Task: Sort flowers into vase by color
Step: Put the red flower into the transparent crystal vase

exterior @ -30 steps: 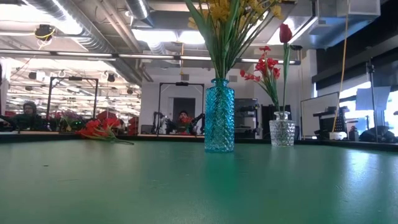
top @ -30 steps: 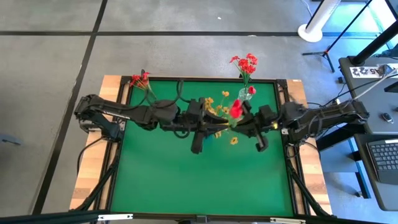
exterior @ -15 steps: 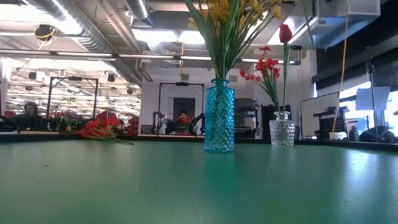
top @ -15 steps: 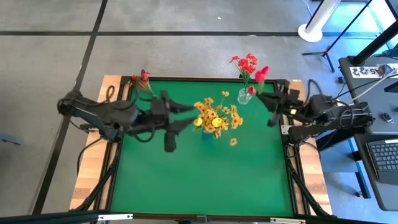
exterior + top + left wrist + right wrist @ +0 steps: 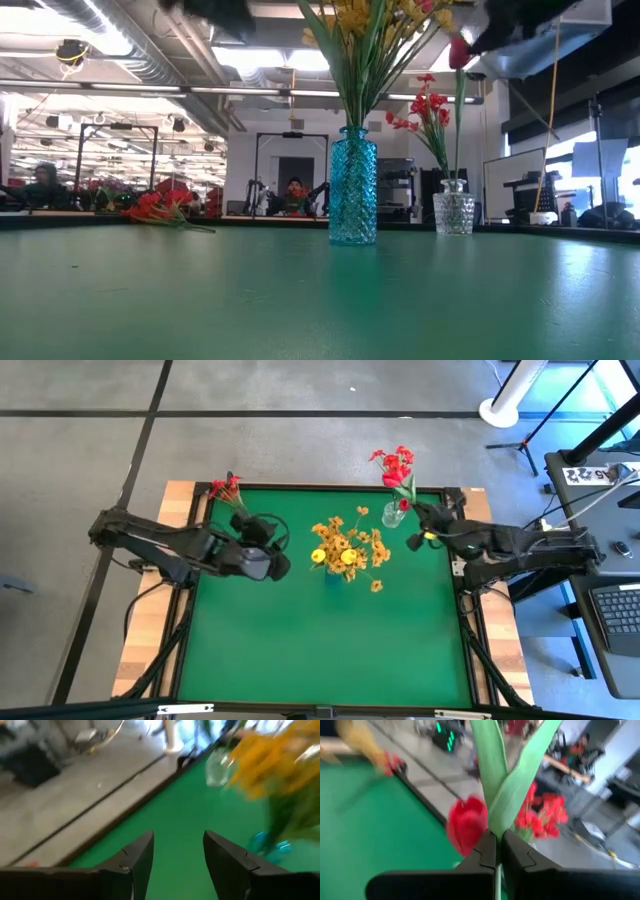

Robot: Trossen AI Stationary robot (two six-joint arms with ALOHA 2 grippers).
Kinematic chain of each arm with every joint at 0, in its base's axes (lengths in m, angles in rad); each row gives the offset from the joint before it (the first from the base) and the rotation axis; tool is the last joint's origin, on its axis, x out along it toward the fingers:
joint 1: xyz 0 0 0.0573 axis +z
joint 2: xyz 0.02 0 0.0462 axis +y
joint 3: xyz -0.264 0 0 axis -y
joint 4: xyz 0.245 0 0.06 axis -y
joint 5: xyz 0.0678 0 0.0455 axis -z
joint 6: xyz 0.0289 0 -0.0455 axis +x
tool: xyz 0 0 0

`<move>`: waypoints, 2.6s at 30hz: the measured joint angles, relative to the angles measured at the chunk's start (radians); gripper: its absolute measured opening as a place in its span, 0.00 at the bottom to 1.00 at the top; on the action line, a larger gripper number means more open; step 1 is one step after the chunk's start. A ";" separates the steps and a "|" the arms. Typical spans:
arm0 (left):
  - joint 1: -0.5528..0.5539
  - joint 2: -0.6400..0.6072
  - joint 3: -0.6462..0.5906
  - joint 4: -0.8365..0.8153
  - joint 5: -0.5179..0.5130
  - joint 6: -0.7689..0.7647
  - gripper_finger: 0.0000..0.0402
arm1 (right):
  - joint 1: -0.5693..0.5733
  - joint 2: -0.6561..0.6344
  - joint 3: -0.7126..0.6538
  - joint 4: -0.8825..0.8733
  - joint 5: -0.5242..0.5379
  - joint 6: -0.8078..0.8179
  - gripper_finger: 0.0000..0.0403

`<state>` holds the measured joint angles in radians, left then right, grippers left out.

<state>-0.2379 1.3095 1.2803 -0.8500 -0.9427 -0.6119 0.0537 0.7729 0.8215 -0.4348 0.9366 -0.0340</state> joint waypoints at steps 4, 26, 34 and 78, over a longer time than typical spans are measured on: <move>0.055 -0.013 -0.177 0.125 0.080 -0.039 0.41 | -0.131 0.069 0.000 -0.040 -0.128 0.027 0.01; 0.110 -0.022 -0.428 0.570 0.285 0.046 0.41 | -0.599 -0.125 -0.047 0.456 -0.888 -0.095 0.01; 0.111 -0.022 -0.428 0.636 0.326 0.095 0.41 | -0.719 -0.165 -0.351 0.771 -0.894 -0.027 0.01; 0.104 -0.021 -0.428 0.650 0.328 0.059 0.41 | -0.846 0.206 -0.577 1.212 -0.949 0.080 0.39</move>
<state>-0.1337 1.2881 0.8520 -0.2000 -0.6151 -0.5525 -0.7925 0.9788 0.2443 0.7771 -0.0121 0.0463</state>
